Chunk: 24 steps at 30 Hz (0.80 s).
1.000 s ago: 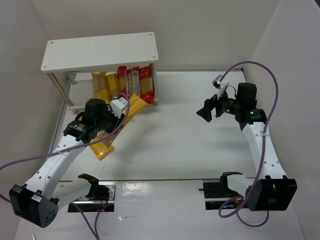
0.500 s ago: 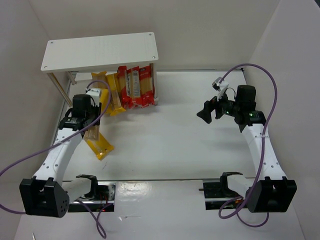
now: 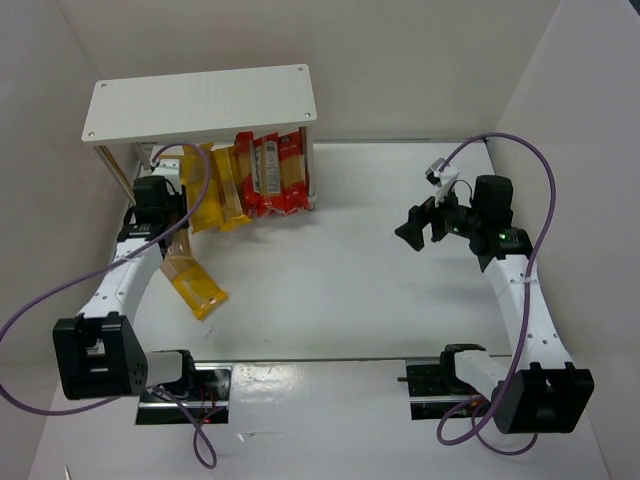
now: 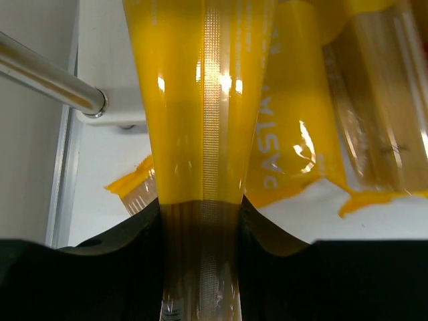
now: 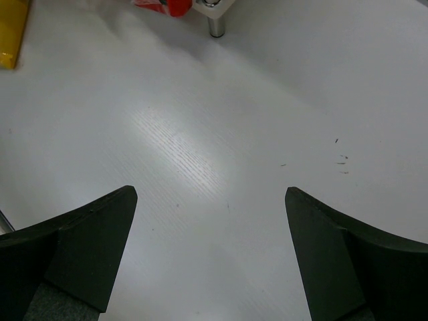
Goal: Place and organize the pasta boxes and bags onto the shelf
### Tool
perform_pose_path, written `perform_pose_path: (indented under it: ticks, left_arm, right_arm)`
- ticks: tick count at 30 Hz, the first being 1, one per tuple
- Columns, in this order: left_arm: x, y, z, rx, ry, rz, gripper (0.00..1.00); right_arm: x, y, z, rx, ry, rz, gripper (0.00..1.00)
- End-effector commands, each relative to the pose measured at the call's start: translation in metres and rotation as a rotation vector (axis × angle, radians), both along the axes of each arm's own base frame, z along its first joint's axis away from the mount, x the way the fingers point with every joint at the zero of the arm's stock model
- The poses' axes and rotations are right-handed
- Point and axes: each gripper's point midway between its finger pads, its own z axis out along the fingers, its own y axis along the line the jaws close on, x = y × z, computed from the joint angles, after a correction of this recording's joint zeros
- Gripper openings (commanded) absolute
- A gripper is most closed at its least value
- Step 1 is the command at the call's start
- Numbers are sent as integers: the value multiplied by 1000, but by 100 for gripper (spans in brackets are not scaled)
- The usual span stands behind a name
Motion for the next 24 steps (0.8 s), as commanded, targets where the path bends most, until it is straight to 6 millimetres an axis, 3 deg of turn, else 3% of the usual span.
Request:
perform_pose_path:
  ticks: [1,10,21,24]
  left_arm:
    - [44,21,49,5,-223,27,0]
    - [70,48,25,23,-210,48,0]
    - [113,57,43,19,-264,65,0]
    - [121,60,32,20,-245,74,0]
  right_arm:
    - [8,-3,10,-6,-62,-13,100]
    - [9,-3,15,5,-96,-24,100]
    - [12,-4,9,-1,-82,-20,100]
    - [12,-4,9,-1,-82,-20,100]
